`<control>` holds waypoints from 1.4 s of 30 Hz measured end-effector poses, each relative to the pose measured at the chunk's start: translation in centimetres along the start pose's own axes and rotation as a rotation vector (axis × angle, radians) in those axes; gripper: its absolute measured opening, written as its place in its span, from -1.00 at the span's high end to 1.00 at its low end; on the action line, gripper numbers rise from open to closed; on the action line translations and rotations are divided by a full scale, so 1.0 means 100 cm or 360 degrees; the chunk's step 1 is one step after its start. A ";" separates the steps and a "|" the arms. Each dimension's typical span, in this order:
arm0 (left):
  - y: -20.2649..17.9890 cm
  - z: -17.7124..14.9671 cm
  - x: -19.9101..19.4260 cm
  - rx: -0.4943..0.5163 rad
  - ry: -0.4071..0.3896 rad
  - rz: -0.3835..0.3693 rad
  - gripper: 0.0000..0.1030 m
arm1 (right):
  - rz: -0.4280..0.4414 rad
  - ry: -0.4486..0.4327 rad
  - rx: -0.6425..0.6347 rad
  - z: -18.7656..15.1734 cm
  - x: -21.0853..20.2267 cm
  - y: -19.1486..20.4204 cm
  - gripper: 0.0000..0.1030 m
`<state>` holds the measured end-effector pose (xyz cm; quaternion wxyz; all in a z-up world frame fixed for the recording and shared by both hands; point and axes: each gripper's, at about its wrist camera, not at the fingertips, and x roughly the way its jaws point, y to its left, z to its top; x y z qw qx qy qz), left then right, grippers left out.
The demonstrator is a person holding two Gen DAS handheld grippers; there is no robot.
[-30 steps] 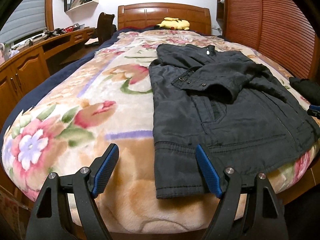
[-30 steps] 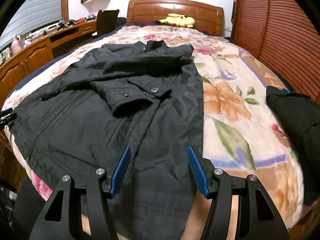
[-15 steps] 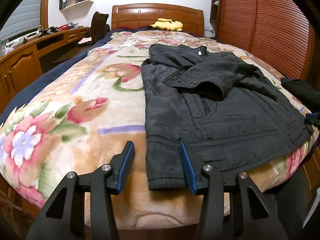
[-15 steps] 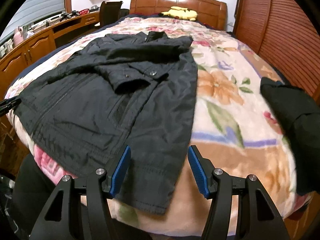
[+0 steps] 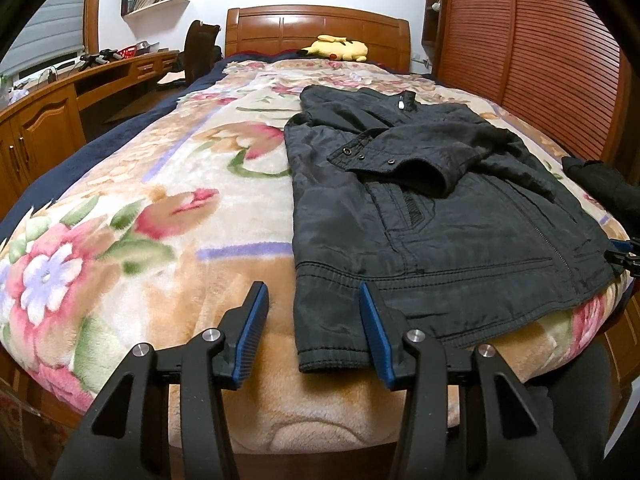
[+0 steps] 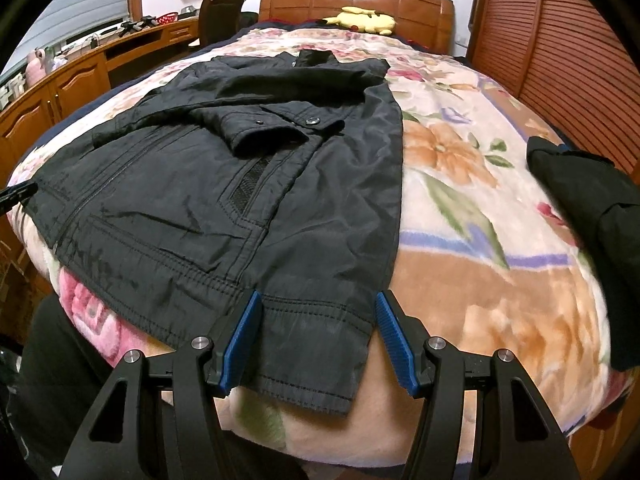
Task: Fold large clothes
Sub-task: 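Grasp the black jacket hem with the right tool while the left tool grasps it too, then lift the hem with both tools and carry it toward the collar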
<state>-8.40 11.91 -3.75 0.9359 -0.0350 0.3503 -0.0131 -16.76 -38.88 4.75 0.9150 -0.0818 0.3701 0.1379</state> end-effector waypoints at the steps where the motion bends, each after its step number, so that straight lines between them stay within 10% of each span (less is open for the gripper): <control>1: 0.000 0.000 0.000 0.0001 0.0001 0.0000 0.06 | 0.0011 -0.0006 0.0001 -0.001 -0.001 0.000 -0.09; 9: 0.002 -0.002 -0.001 -0.0002 0.0001 -0.0028 0.25 | 0.0039 -0.0082 -0.0019 -0.008 -0.007 0.002 0.45; 23: -0.002 -0.004 -0.014 -0.0006 -0.0020 -0.0055 0.85 | 0.0010 -0.0095 0.0005 -0.007 -0.002 0.007 0.45; 42: -0.028 0.063 -0.143 0.0105 -0.0551 -0.0138 0.90 | 0.0029 -0.0564 0.0012 0.033 -0.107 -0.003 0.76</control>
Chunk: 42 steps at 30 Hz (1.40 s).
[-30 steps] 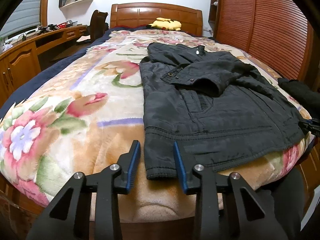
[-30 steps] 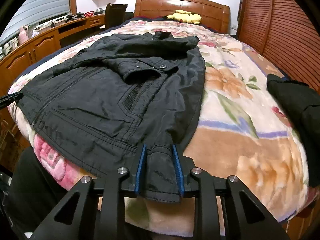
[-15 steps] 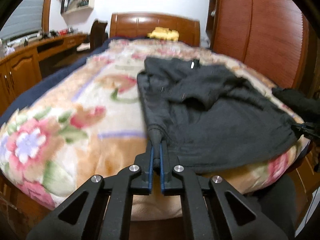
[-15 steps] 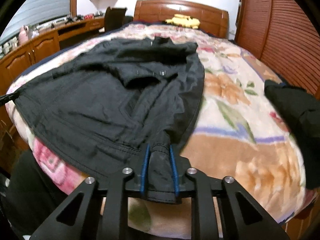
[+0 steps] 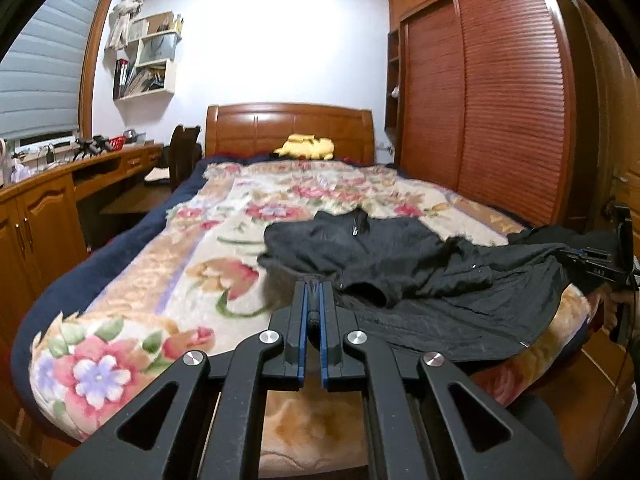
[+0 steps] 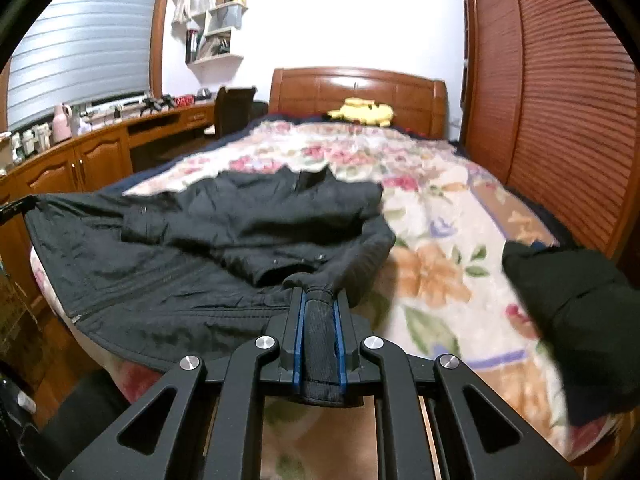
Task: Fold large clothes
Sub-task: 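Lift the hem with both tools and carry it toward the collar, then lower the hem onto the collar and open both tools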
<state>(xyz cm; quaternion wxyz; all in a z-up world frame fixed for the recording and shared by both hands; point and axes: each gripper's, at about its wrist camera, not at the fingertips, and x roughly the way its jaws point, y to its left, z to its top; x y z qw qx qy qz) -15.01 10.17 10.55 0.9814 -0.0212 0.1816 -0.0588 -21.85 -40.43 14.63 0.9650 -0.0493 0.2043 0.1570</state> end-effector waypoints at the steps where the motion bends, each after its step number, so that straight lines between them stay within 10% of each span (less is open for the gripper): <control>1: 0.000 0.002 -0.005 0.0006 -0.0015 -0.0004 0.90 | 0.0007 -0.0020 0.0001 0.002 -0.007 -0.001 0.76; 28: 0.001 0.102 -0.084 0.0169 -0.0448 0.0072 0.90 | -0.0042 -0.0483 -0.0169 0.024 -0.125 0.007 0.79; 42: 0.034 0.044 0.107 0.0107 0.0114 0.0263 0.91 | -0.0077 -0.0058 -0.0200 0.002 0.054 0.013 0.78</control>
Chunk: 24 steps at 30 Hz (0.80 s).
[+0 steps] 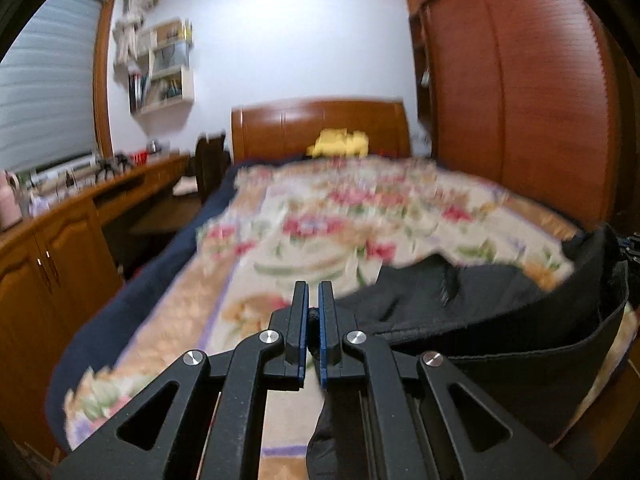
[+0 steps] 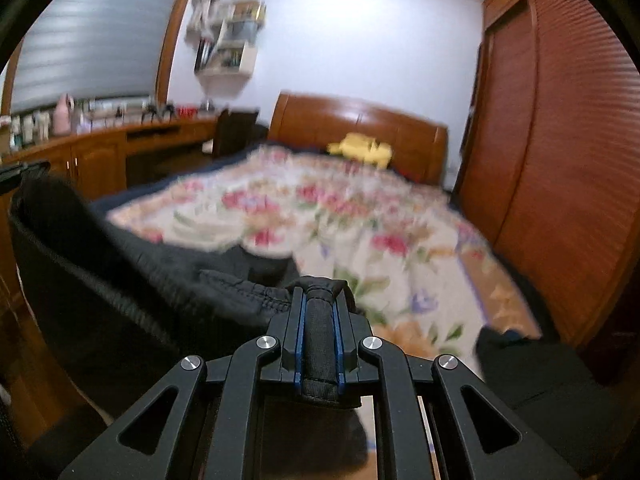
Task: Fold large clothes
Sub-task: 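Lower the hem onto the collar and open both tools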
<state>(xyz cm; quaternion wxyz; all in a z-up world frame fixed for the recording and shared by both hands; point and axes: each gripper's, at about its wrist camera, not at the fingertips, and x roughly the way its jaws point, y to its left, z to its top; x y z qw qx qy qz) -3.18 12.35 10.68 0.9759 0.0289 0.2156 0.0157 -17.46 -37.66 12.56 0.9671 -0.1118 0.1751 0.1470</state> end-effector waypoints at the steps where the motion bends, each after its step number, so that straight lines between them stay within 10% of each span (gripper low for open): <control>1: -0.002 -0.008 0.015 0.0011 0.0047 0.0016 0.91 | 0.0016 0.0046 -0.0004 -0.011 0.016 0.003 0.78; 9: -0.002 -0.033 0.105 -0.0023 0.0289 0.0056 0.90 | 0.0102 0.0292 0.0017 -0.060 0.130 0.007 0.77; 24: -0.010 0.056 0.178 -0.0053 0.0204 0.0187 0.89 | -0.0030 0.0277 0.0126 0.034 0.265 -0.033 0.76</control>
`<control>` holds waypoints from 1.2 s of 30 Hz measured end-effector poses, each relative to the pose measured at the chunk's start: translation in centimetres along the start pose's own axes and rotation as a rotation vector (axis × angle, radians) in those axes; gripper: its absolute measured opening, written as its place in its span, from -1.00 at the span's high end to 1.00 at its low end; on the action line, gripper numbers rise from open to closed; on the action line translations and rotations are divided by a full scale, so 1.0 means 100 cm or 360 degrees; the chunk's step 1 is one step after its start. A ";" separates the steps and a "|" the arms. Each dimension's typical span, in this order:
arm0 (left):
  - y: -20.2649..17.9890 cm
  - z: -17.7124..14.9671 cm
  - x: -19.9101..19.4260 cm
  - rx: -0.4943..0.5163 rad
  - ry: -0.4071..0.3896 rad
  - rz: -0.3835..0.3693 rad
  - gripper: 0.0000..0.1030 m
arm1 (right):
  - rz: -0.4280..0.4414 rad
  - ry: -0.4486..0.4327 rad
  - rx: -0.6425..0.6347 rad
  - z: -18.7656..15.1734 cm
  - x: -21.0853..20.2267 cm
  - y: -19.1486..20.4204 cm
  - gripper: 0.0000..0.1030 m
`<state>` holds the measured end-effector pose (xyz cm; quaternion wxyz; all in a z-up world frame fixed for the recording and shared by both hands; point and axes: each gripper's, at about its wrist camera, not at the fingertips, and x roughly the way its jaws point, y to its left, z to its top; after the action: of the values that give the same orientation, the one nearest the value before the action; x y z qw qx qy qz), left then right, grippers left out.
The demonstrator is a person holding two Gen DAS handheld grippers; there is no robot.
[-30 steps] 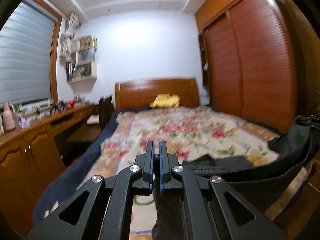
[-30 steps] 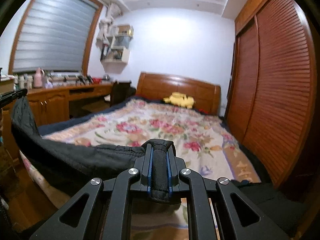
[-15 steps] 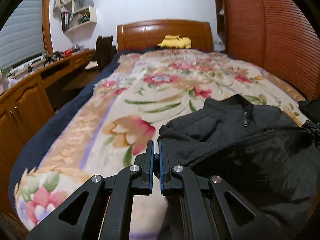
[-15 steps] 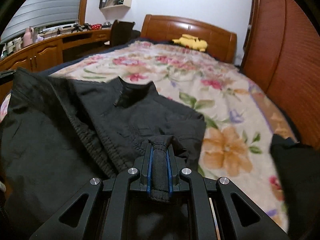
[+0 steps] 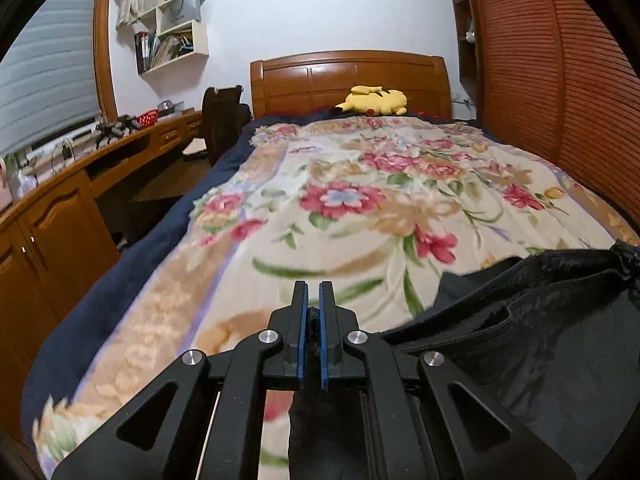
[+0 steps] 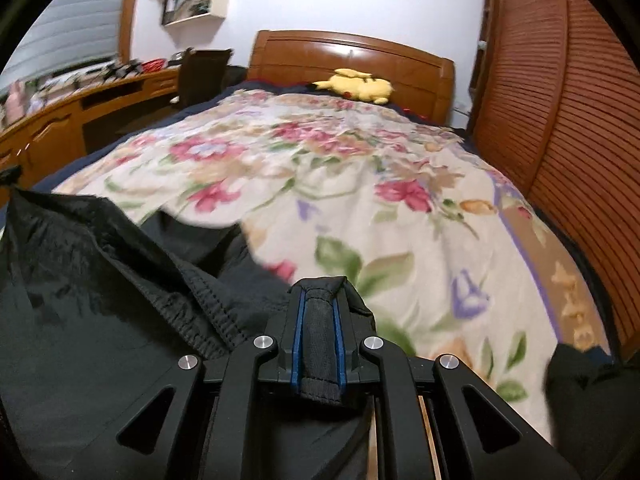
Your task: Fold large clothes
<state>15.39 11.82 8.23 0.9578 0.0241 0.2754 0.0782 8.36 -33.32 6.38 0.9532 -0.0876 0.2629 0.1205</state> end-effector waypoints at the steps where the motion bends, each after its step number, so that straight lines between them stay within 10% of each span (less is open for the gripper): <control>1: -0.002 0.006 0.001 0.0013 -0.0008 0.0009 0.88 | -0.0014 -0.0009 0.0008 0.005 0.003 0.001 0.76; 7: -0.009 0.008 -0.008 0.0038 -0.0048 -0.0007 0.76 | -0.0065 0.0023 0.0029 0.016 0.039 0.003 0.75; 11: -0.010 -0.010 -0.009 0.0017 0.0019 -0.0141 -0.01 | -0.0065 0.0090 0.0114 0.007 0.045 0.000 0.52; 13: -0.014 -0.024 -0.008 0.0031 0.0077 -0.0193 -0.44 | -0.0141 0.0052 0.0175 0.007 0.039 -0.007 -0.14; 15: -0.018 -0.038 -0.011 0.0032 0.0104 -0.0241 -0.52 | -0.0137 0.0016 0.0239 0.008 0.030 -0.016 -0.49; 26: -0.036 -0.095 -0.042 0.0104 0.0169 -0.0350 -0.54 | -0.0010 0.0269 0.0170 -0.021 0.030 -0.024 -0.49; 32: -0.039 -0.120 -0.049 0.0107 0.0211 -0.0379 -0.54 | 0.0066 0.0384 0.0183 -0.024 0.050 -0.024 -0.31; 36: -0.041 -0.129 -0.051 0.0125 0.0211 -0.0374 -0.54 | 0.0146 0.0392 0.0091 -0.021 0.055 -0.013 0.80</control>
<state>4.80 7.02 -0.33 0.9384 0.0241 0.3420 -0.0439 12.30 -34.06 1.86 0.9094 -0.0623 0.3850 0.1448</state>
